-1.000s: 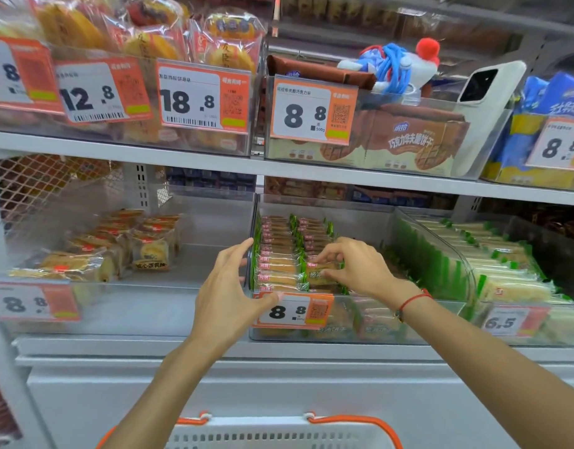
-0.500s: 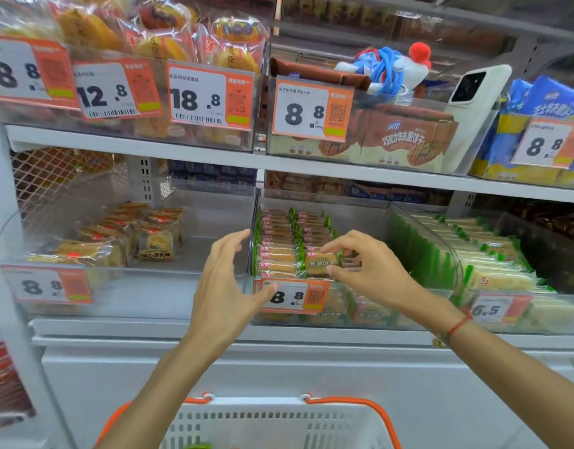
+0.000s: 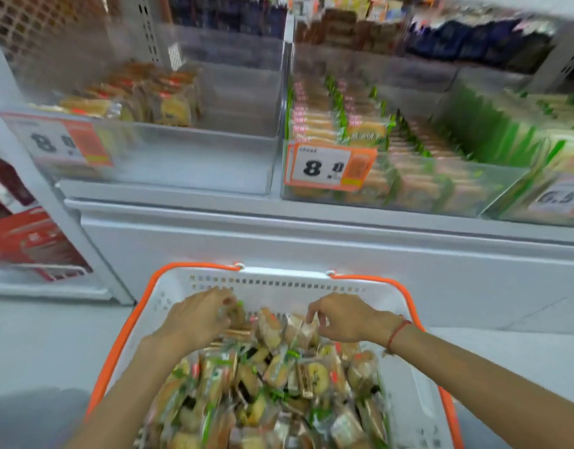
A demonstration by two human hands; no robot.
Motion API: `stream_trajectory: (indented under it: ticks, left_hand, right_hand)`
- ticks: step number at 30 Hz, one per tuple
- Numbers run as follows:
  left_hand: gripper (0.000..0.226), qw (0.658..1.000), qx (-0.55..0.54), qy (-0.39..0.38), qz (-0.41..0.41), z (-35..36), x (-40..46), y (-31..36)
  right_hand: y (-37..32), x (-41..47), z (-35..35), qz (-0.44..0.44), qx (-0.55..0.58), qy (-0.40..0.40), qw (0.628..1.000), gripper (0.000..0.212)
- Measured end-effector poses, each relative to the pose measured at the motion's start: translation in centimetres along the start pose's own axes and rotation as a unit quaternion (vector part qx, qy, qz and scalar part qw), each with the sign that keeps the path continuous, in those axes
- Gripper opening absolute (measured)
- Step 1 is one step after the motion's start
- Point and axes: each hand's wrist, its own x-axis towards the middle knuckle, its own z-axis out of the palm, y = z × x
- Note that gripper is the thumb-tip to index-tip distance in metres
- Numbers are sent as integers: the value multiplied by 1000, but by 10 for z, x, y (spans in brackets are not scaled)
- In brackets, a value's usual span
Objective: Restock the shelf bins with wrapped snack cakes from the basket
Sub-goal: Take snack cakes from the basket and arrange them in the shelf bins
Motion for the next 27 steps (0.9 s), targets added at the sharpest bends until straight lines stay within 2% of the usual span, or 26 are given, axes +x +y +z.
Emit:
stream_trajectory:
  ticks: [5, 7, 10, 13, 15, 17, 19, 21, 24, 27]
  left_hand:
    - [61, 993, -70, -73, -54, 63, -12, -36]
    - [55, 993, -46, -85, -64, 81, -17, -42]
    - [40, 995, 9, -68, -73, 93, -18, -46]
    - [39, 994, 18, -71, -81, 95, -14, -46]
    - [38, 993, 32, -77, -87, 98, -12, -43]
    - [36, 993, 48, -65, -90, 103, -12, -41]
    - [36, 993, 54, -57, -93, 106, -13, -41]
    - [37, 993, 53, -51, -94, 108, -15, -41]
    - [37, 993, 53, -38, -94, 109, -20, -39]
    - [39, 993, 38, -43, -98, 107, -21, -38]
  right_hand:
    - [-33, 36, 65, -34, 38, -26, 998, 27]
    - [-51, 46, 89, -42, 74, -43, 995, 32]
    - [-72, 58, 117, 10, 143, -90, 986, 40]
    - [-74, 64, 123, 43, 210, -88, 973, 20]
    - [-66, 63, 123, 48, 170, -43, 983, 30]
    - [-58, 57, 129, 55, 73, -21, 996, 46]
    - [-54, 49, 138, 48, -16, -43, 998, 64]
    - [-52, 44, 147, 21, -82, -35, 996, 67]
    - [-42, 42, 151, -11, -59, -3, 998, 67]
    - [-30, 40, 138, -33, 18, -34, 999, 62]
